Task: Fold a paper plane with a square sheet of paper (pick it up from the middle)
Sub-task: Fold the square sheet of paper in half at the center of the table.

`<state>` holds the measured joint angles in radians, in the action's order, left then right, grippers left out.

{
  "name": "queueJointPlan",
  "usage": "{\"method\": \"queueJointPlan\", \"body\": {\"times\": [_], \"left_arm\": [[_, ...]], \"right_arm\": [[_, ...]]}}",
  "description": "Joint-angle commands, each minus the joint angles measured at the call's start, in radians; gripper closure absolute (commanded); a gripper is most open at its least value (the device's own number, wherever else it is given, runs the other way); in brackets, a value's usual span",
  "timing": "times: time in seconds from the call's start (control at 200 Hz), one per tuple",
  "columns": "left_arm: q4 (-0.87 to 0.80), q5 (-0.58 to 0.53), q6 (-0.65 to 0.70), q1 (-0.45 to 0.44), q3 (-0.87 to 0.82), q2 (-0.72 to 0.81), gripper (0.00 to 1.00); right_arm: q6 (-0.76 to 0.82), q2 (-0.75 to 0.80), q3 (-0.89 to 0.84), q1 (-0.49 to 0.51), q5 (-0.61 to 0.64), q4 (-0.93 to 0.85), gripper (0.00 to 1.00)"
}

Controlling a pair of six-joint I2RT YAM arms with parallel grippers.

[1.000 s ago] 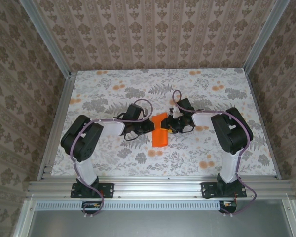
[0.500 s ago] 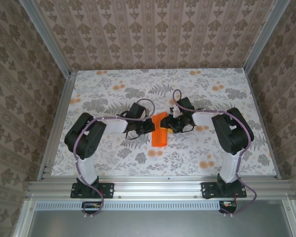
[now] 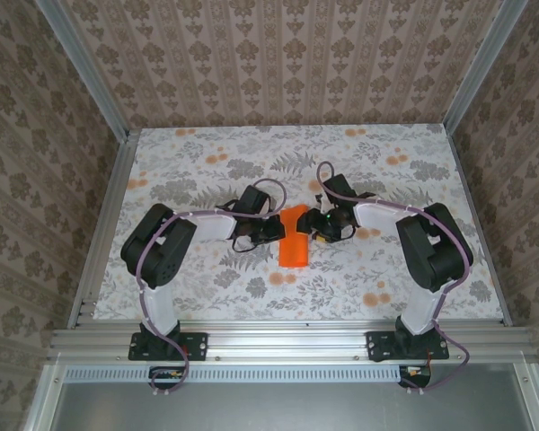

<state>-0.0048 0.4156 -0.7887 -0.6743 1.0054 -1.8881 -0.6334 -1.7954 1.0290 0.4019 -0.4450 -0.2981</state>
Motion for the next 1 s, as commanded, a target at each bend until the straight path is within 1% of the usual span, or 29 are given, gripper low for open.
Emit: {"method": "queueJointPlan", "body": {"times": [0.0,0.215,0.505,0.59,0.705,0.815,0.995], "left_arm": [[-0.053,-0.012,0.03,-0.008,0.021,-0.029,0.92],[-0.062,-0.011,0.031,-0.01,0.033,-0.026,0.92],[-0.072,-0.002,0.025,-0.016,0.057,-0.011,0.9],[-0.074,0.003,0.023,-0.015,0.064,-0.002,0.88],[-0.069,0.009,0.017,-0.016,0.068,0.01,0.85],[-0.067,0.012,0.016,-0.016,0.066,0.019,0.8],[-0.068,-0.009,0.006,-0.015,0.056,0.043,0.73]], "right_arm": [[0.032,-0.009,0.044,0.015,0.056,-0.073,0.4],[0.059,-0.04,0.097,0.035,0.075,-0.116,0.43],[0.063,-0.051,0.096,0.04,0.113,-0.127,0.57],[0.065,-0.052,0.091,0.04,0.118,-0.127,0.62],[0.07,-0.052,0.082,0.04,0.132,-0.128,0.65],[0.075,-0.058,0.083,0.04,0.166,-0.144,0.65],[0.087,-0.075,0.084,0.04,0.176,-0.148,0.66]]}}
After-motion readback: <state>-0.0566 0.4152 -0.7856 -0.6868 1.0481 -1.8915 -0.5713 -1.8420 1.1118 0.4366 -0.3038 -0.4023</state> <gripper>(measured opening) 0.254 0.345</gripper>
